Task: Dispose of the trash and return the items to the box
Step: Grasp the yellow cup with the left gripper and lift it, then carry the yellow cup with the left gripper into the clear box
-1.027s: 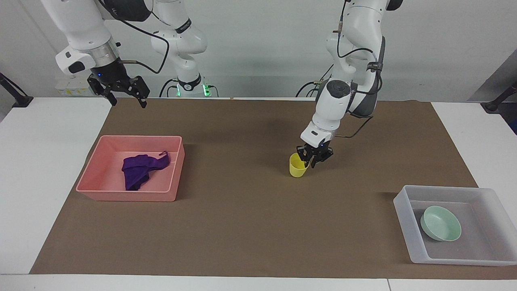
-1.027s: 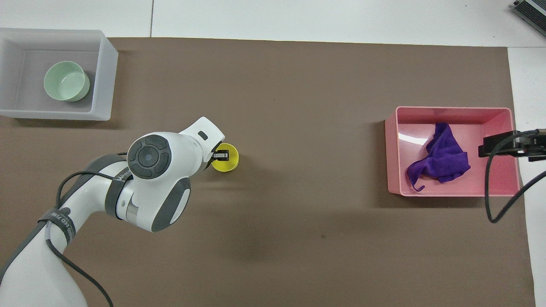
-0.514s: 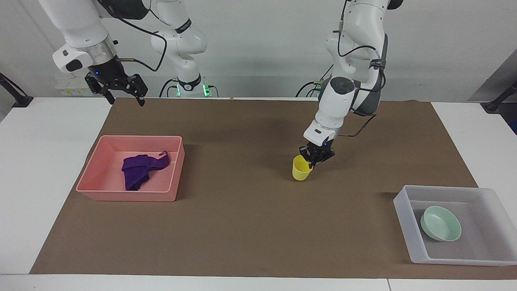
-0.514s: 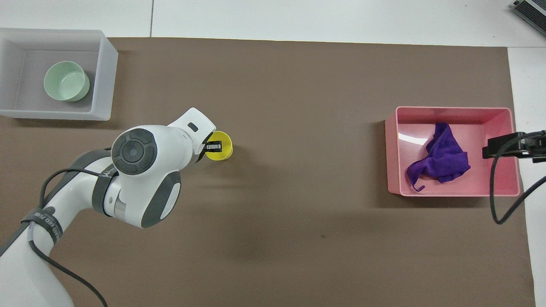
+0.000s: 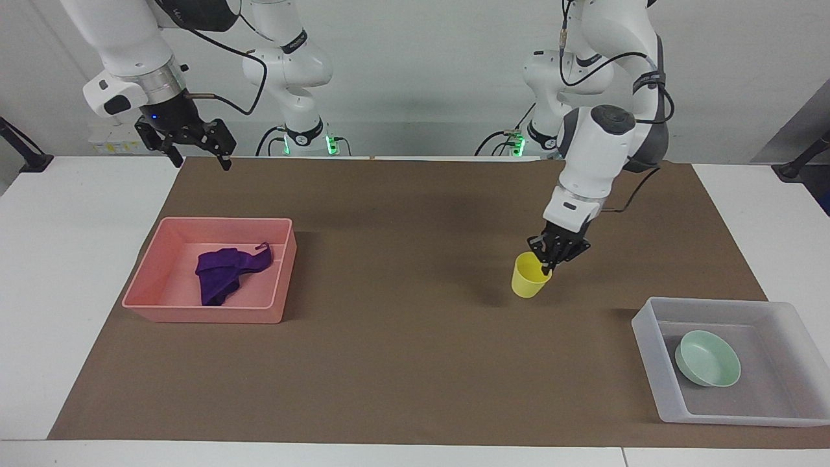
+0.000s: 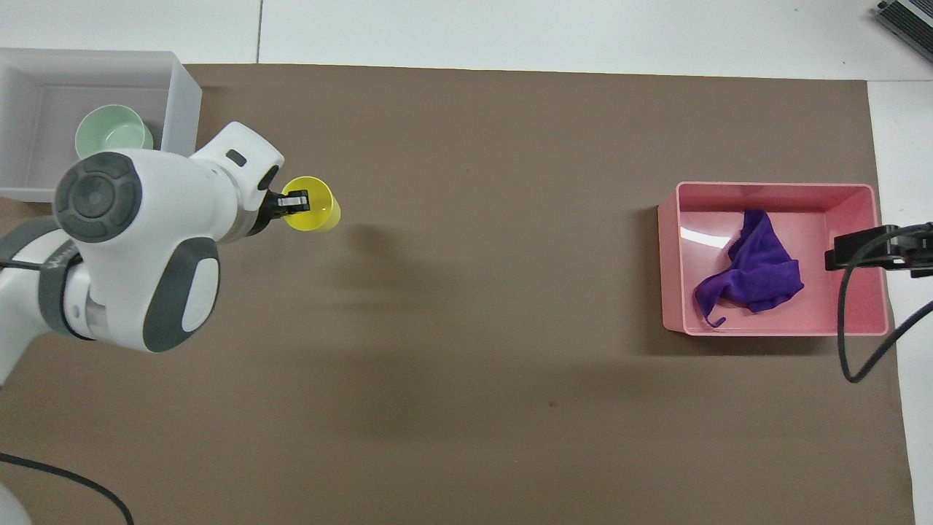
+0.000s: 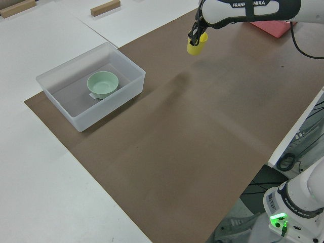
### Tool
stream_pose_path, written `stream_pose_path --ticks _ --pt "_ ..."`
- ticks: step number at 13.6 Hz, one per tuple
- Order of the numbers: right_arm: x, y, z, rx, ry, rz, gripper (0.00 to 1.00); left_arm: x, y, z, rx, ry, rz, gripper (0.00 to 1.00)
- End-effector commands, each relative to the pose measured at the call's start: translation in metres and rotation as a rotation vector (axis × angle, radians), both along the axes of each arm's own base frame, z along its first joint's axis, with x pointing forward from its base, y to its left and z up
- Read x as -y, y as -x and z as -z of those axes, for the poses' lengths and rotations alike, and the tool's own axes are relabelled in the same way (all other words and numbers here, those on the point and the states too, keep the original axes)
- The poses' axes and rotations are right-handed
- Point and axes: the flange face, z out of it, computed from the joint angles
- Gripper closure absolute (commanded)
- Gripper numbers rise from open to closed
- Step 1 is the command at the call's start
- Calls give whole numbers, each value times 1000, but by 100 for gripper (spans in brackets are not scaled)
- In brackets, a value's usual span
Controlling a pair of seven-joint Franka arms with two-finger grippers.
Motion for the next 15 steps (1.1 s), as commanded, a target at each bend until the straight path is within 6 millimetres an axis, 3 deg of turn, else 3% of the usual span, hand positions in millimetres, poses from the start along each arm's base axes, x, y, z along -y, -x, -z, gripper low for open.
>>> stream_pose_path --ticks 1,5,9,11,15 --pt "4 2 4 12 -10 -19 0 -43 -24 -22 11 -40 21 100" --pt "1 2 4 15 -9 -17 0 -108 -51 -42 45 -58 -4 100" --pt "2 2 5 11 -6 -20 0 -194 -75 -61 36 -58 -28 100" --pt "1 3 6 8 -6 -23 0 -228 -81 -63 38 -75 1 100" --pt "-3 2 -4 6 10 -36 0 -272 -110 -69 43 -74 -26 100"
